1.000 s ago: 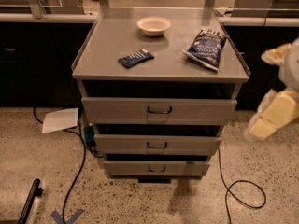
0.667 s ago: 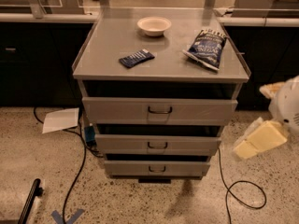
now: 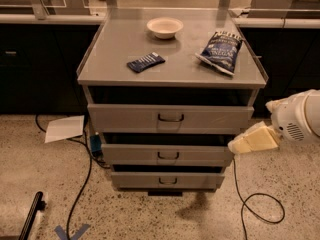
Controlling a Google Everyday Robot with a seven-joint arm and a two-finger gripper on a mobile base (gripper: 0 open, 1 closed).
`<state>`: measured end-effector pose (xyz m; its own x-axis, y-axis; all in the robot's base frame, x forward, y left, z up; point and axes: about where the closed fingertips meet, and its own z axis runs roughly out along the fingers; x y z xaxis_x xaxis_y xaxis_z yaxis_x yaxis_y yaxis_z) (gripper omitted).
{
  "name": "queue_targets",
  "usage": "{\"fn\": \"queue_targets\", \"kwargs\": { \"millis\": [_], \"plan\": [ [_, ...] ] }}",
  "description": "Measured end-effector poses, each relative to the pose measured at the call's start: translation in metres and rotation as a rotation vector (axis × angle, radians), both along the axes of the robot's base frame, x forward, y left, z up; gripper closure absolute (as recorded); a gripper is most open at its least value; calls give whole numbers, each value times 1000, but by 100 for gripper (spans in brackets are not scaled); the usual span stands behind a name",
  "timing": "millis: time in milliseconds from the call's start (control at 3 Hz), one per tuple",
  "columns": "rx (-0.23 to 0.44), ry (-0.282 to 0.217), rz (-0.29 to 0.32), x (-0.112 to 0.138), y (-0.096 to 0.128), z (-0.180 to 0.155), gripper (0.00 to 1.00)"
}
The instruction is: Open top drawer
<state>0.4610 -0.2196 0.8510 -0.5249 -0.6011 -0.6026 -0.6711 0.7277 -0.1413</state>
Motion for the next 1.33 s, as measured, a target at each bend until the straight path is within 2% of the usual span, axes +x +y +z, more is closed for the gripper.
{"fn": "queue_targets", "kwargs": {
  "millis": [667,1000,1333],
  "plan": [
    [0,0,0,0,0,0,66],
    [24,-38,-31,6,3,-12,89],
    [87,-68,-93,3,11,-53,100]
  ]
}}
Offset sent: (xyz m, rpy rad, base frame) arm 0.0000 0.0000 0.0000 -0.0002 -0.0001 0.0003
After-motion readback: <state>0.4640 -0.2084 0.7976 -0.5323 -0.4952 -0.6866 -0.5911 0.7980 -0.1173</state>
